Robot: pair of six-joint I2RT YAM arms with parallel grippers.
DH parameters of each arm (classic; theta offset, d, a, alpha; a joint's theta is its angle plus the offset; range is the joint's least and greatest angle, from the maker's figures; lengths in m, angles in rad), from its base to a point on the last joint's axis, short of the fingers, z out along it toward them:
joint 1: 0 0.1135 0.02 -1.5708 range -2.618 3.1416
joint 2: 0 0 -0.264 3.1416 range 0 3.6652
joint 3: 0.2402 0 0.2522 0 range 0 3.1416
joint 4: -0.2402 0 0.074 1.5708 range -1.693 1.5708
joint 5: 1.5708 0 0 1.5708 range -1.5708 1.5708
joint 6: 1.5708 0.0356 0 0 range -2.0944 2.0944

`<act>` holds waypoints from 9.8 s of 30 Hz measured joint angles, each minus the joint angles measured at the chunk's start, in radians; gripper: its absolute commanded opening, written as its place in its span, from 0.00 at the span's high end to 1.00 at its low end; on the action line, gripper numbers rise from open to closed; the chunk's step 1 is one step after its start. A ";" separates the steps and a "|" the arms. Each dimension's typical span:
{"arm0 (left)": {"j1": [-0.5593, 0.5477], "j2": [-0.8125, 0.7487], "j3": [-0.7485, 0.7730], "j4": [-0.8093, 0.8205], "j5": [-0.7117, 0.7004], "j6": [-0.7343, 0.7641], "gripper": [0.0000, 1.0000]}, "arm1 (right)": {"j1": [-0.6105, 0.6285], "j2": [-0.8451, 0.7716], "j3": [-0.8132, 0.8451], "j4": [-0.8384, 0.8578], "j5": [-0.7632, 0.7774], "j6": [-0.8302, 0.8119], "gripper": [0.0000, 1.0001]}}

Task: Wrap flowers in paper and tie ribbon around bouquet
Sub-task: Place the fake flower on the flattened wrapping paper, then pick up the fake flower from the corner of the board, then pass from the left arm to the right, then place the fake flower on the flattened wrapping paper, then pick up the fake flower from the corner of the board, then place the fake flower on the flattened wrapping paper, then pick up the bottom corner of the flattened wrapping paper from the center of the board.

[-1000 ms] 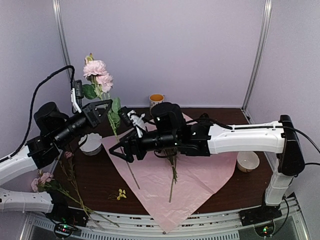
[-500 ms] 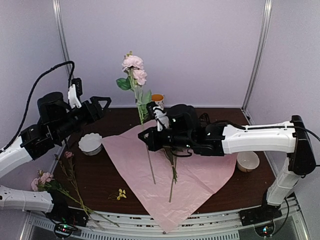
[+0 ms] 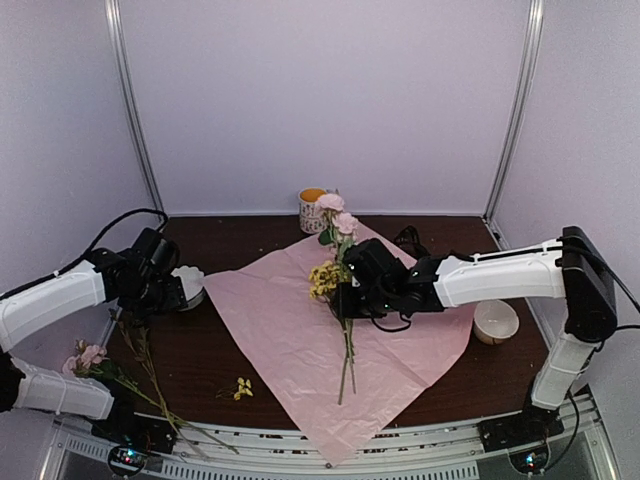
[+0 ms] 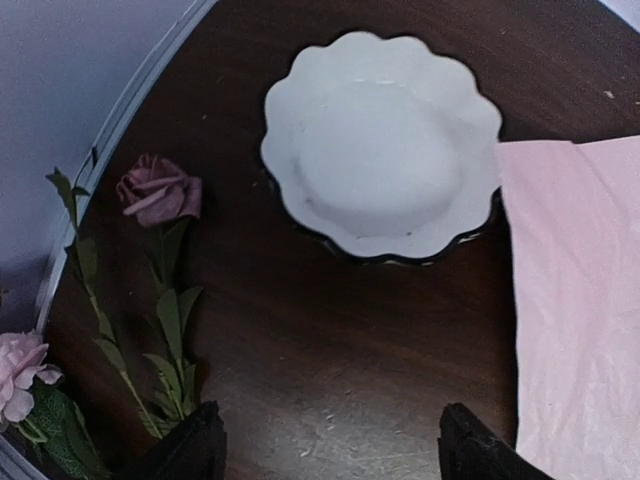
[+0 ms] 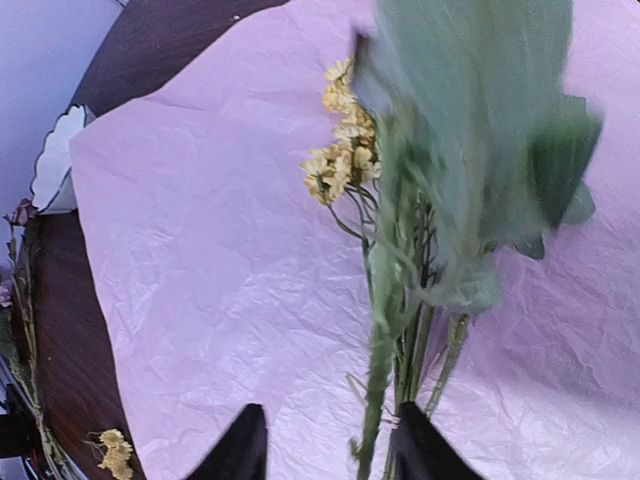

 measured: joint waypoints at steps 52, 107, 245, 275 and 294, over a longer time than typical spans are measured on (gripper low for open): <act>0.056 -0.444 0.157 -0.083 -0.083 -0.087 1.00 | 0.091 -0.190 -0.006 0.107 -0.159 -0.372 0.38; 0.144 -0.170 -0.123 -0.457 -0.047 -0.367 0.02 | 0.028 0.012 0.055 -0.116 0.044 -0.093 0.52; -0.309 -0.090 0.067 0.657 0.467 0.991 0.02 | 0.526 -0.114 -0.285 -0.110 -0.262 -1.379 0.38; -0.788 -0.030 -0.225 0.448 0.514 1.718 0.20 | 0.343 -0.087 -0.418 0.177 -0.407 -1.204 0.51; -0.881 0.373 -0.143 0.620 0.264 1.941 0.56 | 0.212 -0.254 -0.597 0.463 -0.548 -0.760 0.51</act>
